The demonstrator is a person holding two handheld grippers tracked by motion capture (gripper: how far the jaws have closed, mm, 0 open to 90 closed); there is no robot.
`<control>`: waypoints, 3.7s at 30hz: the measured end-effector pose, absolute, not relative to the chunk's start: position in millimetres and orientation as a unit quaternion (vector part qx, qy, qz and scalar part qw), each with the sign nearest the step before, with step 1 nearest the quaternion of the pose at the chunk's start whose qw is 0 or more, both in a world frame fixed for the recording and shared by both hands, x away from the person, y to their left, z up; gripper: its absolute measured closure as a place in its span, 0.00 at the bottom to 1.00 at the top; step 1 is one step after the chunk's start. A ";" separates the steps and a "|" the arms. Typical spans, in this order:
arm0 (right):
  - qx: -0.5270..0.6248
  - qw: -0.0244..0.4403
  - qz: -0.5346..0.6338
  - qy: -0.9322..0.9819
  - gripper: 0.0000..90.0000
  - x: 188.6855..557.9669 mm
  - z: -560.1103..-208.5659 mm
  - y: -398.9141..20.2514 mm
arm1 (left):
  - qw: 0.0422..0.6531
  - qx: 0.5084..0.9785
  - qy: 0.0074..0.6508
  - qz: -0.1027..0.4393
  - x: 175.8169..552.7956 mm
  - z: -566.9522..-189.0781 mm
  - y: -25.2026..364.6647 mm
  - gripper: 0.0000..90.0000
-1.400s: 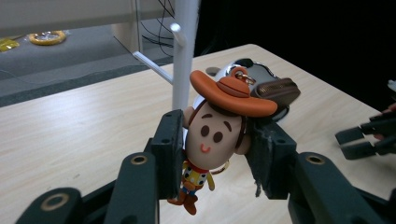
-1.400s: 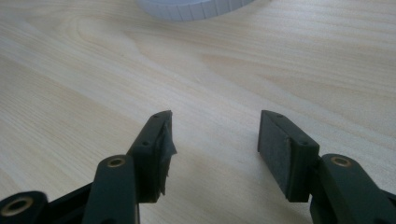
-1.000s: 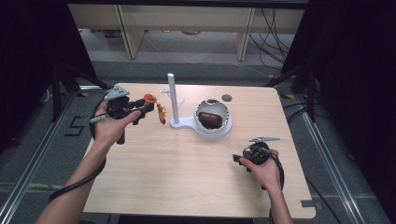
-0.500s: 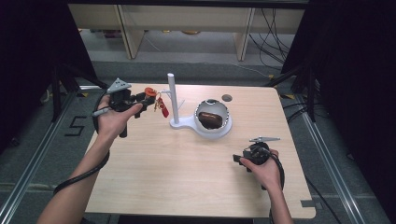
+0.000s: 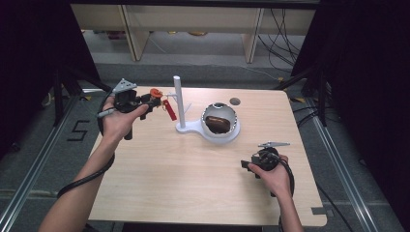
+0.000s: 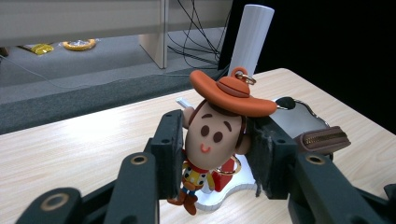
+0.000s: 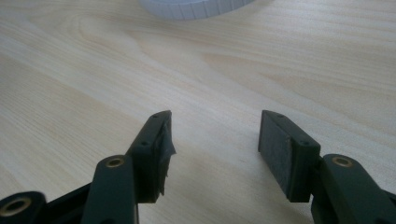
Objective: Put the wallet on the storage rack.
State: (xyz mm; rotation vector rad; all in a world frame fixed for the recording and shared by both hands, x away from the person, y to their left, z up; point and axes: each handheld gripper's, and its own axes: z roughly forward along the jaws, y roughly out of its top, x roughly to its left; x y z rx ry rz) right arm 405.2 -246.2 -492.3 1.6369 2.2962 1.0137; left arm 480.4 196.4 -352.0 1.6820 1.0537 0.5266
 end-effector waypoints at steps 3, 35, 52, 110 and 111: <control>0.517 0.061 0.353 0.777 0.50 408.7 -494.6 -249.6 | 0.517 0.701 0.439 0.219 482.0 -351.7 195.6 0.65; 0.526 0.075 0.349 0.772 0.50 407.5 -496.7 -246.9 | 0.493 0.696 0.469 0.227 502.2 -372.0 196.1 0.64; 0.525 0.079 0.350 0.772 0.49 407.3 -496.2 -247.7 | 0.473 0.713 0.468 0.219 500.0 -393.1 192.6 0.64; 0.518 0.069 0.355 0.775 0.49 407.1 -493.9 -249.2 | 0.472 0.750 0.405 0.225 466.3 -425.4 182.8 0.37; 0.518 0.068 0.356 0.774 0.49 407.0 -493.6 -249.6 | 0.473 0.749 0.406 0.227 463.8 -425.9 185.0 0.35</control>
